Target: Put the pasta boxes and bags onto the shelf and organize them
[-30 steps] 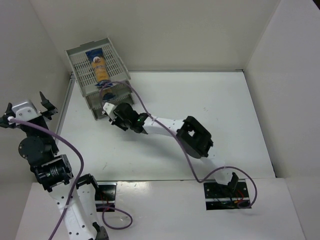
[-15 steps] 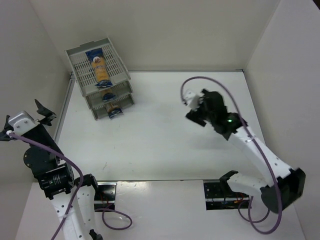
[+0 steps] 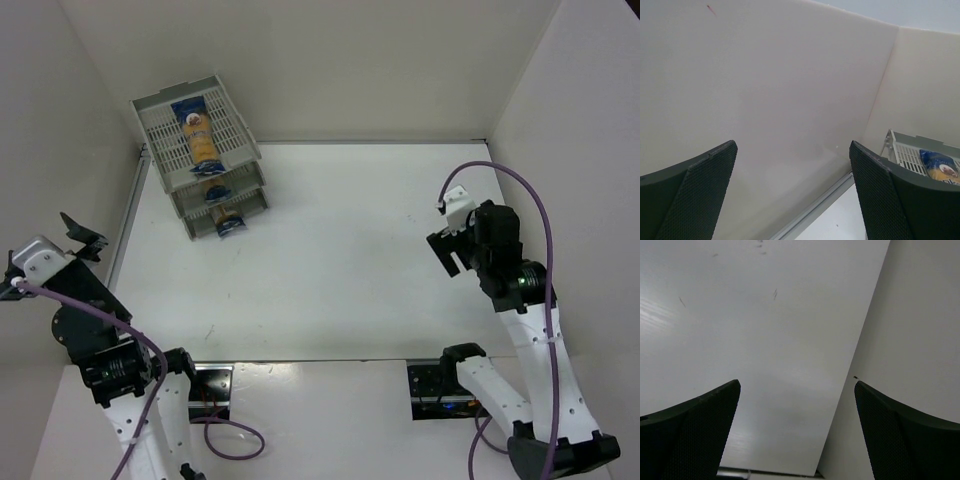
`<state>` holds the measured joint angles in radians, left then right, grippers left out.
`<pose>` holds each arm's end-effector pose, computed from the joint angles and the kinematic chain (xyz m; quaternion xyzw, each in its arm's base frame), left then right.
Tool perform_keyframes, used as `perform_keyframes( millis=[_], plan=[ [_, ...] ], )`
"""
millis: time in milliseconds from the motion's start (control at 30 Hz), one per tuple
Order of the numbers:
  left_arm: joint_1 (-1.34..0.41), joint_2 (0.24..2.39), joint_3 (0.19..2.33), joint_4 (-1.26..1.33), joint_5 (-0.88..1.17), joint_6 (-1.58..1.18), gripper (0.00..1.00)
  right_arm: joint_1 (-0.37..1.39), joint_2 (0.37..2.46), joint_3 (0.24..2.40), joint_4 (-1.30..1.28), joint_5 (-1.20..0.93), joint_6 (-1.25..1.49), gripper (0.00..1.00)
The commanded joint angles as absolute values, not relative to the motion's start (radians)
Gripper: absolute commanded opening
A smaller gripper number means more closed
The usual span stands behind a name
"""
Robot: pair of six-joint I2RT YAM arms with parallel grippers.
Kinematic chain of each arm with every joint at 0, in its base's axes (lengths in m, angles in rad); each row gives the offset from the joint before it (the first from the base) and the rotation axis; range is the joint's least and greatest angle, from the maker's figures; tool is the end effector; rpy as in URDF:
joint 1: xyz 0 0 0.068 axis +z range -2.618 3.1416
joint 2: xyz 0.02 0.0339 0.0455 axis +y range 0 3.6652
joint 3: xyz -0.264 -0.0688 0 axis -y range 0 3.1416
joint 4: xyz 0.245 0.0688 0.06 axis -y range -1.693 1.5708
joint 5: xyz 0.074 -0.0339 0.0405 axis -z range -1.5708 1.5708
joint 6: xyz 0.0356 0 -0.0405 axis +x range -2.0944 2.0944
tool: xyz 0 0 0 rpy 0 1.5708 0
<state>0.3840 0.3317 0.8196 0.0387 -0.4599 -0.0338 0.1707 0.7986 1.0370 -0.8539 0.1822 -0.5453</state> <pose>0.0407 0.0335 0.4205 -0.2940 0.4340 0.2590 0.8113 0.1476 0.0189 0.3558 -0.2707 0.8430 -0.1646 0.4347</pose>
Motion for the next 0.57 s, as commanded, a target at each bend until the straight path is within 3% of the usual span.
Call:
perform_keyframes(
  millis=[0,133,533],
  plan=[
    [0.38,0.31,0.821,0.046,-0.482,-0.055,1.0,0.129,0.808,1.038,-0.995,0.111,-0.514,1.0],
    [0.38,0.282,0.821,0.037,-0.482,-0.055,1.0,0.106,0.877,1.026,-1.112,0.086,-0.503,1.0],
    [0.371,0.262,0.811,0.015,-0.491,-0.046,1.0,0.097,0.877,1.074,-1.069,0.048,-0.436,1.0]
  ],
)
